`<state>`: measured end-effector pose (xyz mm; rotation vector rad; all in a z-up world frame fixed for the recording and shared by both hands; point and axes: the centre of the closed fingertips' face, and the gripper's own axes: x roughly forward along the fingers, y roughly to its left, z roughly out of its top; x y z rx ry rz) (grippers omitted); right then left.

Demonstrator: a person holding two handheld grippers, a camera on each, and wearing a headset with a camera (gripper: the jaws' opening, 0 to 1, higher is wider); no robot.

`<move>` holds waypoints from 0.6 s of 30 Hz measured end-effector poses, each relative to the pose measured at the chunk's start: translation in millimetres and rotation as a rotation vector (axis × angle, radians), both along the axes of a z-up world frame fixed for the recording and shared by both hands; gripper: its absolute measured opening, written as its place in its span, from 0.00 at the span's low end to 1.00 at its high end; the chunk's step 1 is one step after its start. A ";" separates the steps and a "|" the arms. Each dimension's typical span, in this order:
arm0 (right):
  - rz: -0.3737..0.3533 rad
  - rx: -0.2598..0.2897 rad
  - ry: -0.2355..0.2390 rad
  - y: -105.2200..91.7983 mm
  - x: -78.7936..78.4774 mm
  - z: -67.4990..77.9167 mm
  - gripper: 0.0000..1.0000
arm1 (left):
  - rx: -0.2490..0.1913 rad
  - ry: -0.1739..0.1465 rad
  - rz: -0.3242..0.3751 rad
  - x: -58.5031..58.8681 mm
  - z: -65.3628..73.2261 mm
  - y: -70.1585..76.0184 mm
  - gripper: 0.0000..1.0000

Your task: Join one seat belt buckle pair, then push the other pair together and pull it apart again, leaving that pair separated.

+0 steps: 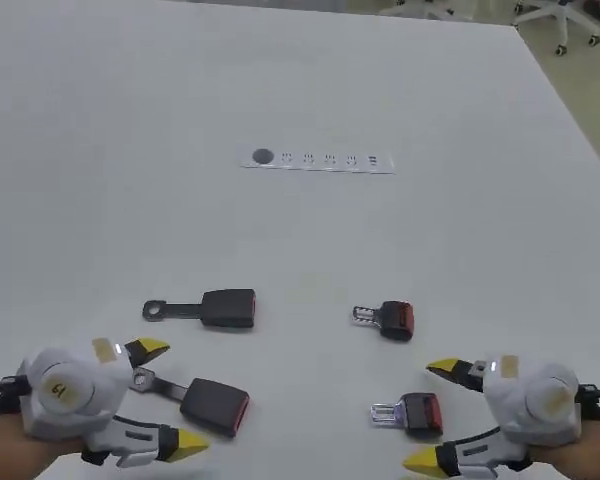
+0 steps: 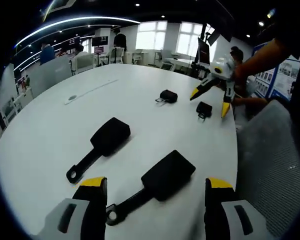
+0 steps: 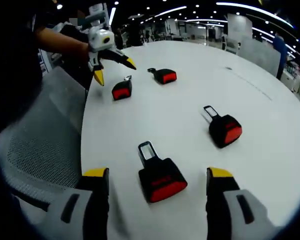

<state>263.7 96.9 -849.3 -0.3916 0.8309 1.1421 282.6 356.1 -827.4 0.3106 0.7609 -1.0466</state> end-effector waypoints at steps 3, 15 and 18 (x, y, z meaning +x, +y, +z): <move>0.023 0.001 0.019 -1.4 -2.7 -1.4 0.75 | 0.055 -0.001 -0.086 -3.8 -10.7 -3.2 0.79; 0.132 -0.038 0.012 -6.0 -3.1 -8.6 0.62 | 0.103 0.011 -0.253 -4.1 -29.5 -9.7 0.67; 0.161 -0.047 0.005 -7.1 -2.3 -8.9 0.60 | 0.109 0.001 -0.293 -3.7 -29.0 -12.9 0.63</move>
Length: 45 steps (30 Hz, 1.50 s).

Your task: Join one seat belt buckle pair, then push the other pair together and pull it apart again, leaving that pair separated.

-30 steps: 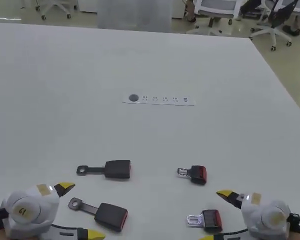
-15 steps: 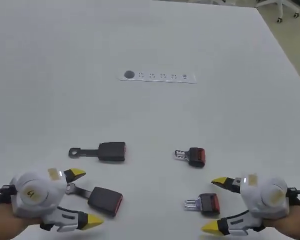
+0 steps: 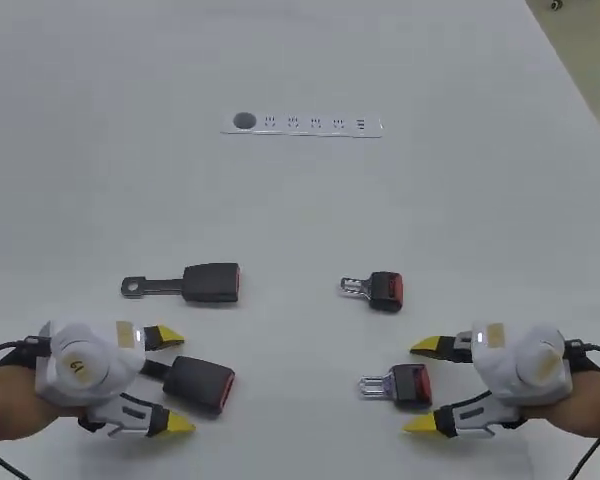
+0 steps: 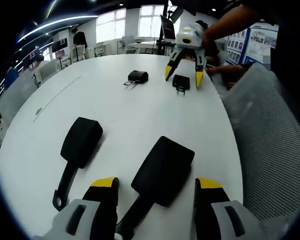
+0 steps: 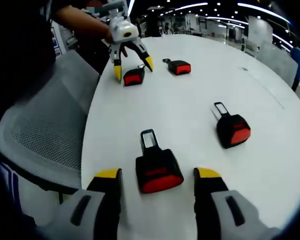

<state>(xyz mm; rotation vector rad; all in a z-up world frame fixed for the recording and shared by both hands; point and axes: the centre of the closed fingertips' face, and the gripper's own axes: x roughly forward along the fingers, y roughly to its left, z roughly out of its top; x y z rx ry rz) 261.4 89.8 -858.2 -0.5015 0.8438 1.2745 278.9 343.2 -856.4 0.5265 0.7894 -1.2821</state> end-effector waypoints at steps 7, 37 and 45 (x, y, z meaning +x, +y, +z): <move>0.029 0.016 0.015 -0.4 -1.3 0.3 0.48 | 0.021 -0.032 -0.062 4.8 -0.8 -1.9 0.46; -0.031 0.153 -0.034 20.7 4.5 0.0 0.37 | 0.105 -0.067 -0.042 3.4 -3.4 -4.6 0.35; -0.041 0.200 -0.039 37.2 8.4 -0.1 0.37 | 0.131 -0.062 -0.041 2.6 -3.5 -5.8 0.35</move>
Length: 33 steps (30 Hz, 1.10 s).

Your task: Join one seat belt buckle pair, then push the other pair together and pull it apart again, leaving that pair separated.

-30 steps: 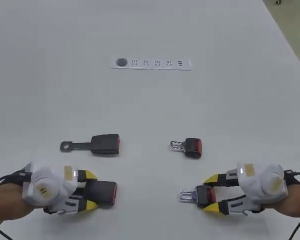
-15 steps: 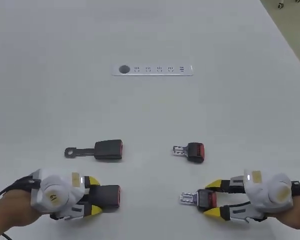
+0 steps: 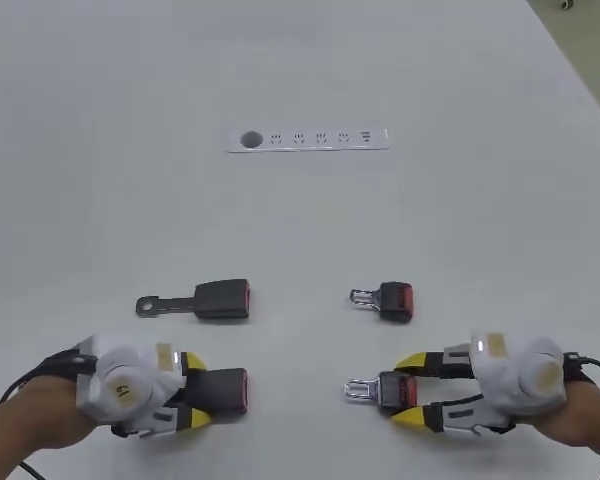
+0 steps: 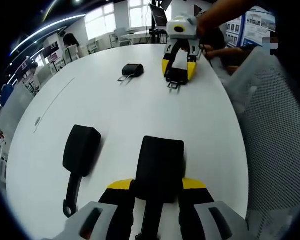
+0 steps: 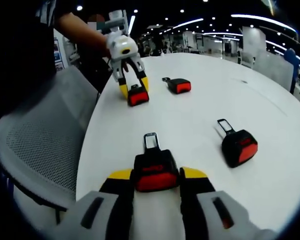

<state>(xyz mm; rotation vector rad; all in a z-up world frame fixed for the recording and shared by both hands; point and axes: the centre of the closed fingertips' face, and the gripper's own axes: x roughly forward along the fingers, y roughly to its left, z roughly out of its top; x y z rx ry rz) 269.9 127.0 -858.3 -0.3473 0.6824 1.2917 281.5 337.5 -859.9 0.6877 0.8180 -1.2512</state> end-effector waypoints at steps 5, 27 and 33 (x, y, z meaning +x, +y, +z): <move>0.001 0.021 0.003 12.3 2.5 0.8 0.37 | 0.020 0.002 -0.006 0.3 -0.7 0.0 0.35; 0.050 0.070 -0.015 73.6 6.4 1.6 0.37 | 0.051 0.010 -0.039 0.4 -0.9 0.5 0.35; 0.077 0.085 -0.019 92.6 8.5 2.1 0.37 | 0.062 0.017 -0.061 0.0 -0.8 1.0 0.35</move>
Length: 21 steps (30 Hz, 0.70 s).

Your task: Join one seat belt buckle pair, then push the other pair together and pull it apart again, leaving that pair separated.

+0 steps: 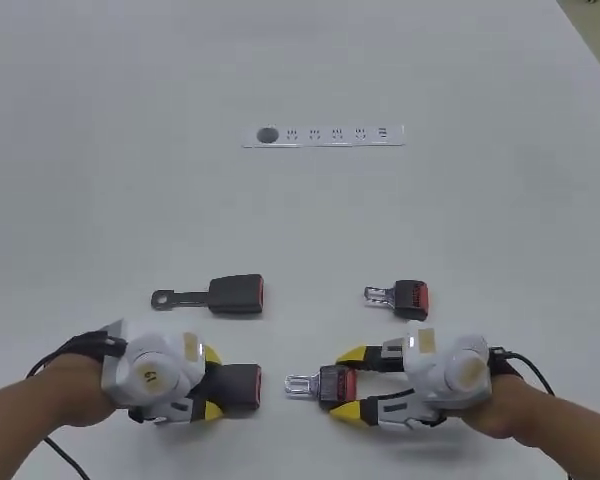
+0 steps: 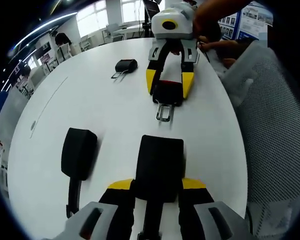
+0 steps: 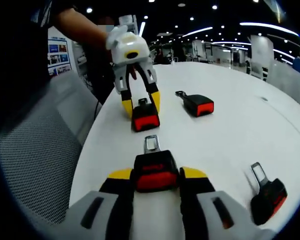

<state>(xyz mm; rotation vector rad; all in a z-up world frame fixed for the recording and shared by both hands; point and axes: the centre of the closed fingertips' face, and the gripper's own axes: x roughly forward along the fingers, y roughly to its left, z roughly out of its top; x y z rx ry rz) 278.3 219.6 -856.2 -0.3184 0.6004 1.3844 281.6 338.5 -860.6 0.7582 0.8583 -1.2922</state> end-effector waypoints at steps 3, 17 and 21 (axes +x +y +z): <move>-0.001 0.011 0.006 10.8 0.5 -0.5 0.36 | 0.006 0.002 -0.009 0.0 -0.1 0.1 0.35; 0.036 0.006 0.021 43.9 4.0 0.4 0.36 | 0.000 0.001 -0.024 0.1 0.9 -0.1 0.35; 0.028 0.002 0.022 45.2 3.6 0.5 0.36 | -0.002 -0.001 -0.025 0.1 1.1 -0.7 0.35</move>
